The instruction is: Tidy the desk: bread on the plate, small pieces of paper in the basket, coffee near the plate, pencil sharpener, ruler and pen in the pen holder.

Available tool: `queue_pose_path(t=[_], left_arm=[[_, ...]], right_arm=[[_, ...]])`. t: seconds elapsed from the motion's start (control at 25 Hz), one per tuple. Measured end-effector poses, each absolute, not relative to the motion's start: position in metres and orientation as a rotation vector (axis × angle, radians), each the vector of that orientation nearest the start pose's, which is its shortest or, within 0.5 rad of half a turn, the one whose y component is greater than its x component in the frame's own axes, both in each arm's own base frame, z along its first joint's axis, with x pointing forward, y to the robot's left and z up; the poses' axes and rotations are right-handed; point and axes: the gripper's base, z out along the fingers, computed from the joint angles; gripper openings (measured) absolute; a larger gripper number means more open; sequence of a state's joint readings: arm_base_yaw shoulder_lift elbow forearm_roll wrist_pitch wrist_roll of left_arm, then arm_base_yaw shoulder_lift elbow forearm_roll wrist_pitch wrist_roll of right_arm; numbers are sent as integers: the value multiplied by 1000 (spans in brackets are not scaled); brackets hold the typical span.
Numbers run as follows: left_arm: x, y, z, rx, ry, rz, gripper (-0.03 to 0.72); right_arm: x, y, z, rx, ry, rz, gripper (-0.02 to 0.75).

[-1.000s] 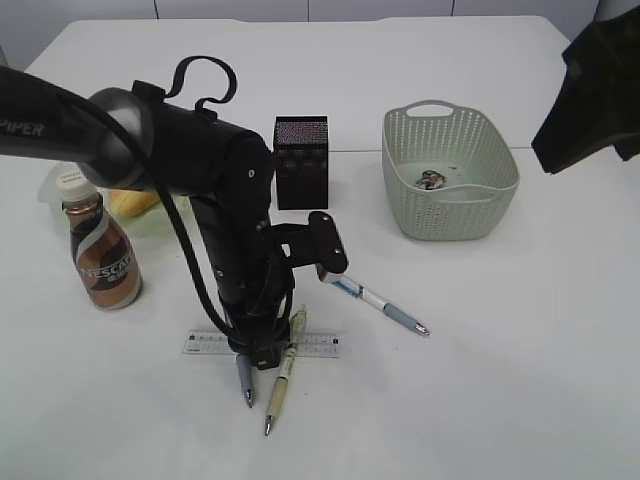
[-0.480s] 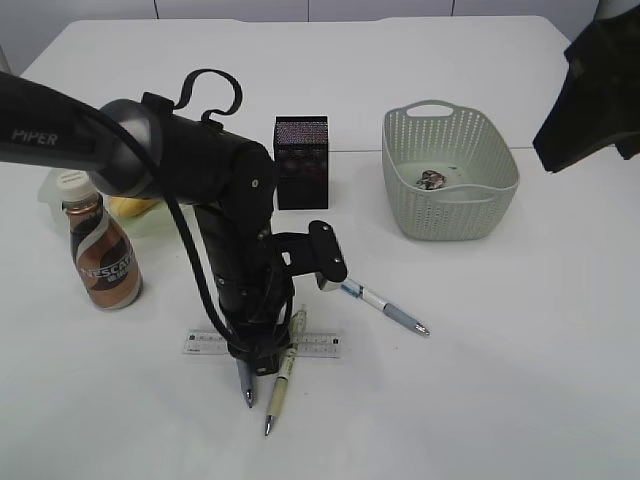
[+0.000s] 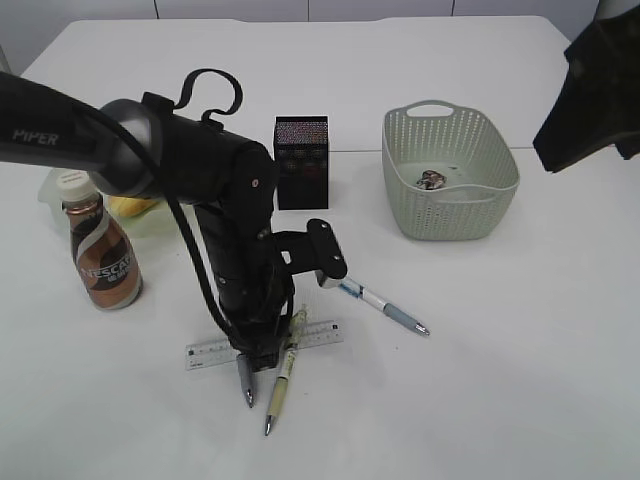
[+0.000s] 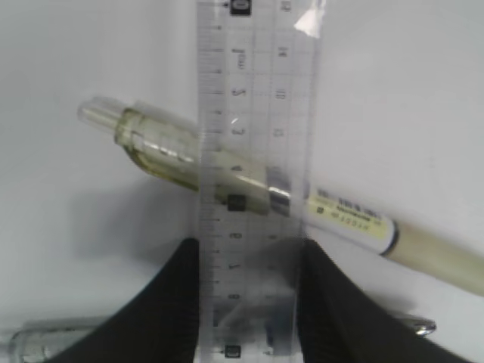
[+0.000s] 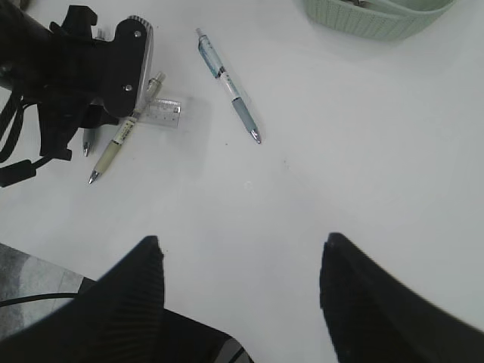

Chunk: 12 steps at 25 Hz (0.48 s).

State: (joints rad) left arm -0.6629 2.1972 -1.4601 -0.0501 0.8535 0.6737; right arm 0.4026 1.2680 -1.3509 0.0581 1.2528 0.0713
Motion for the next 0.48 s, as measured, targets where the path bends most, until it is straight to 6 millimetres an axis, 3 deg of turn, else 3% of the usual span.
queue_pose_path(t=[0.48], left_arm=[[325, -258, 105, 1598, 2649, -65, 269]], right_arm=[[218, 98, 388, -435, 2636, 234, 475]])
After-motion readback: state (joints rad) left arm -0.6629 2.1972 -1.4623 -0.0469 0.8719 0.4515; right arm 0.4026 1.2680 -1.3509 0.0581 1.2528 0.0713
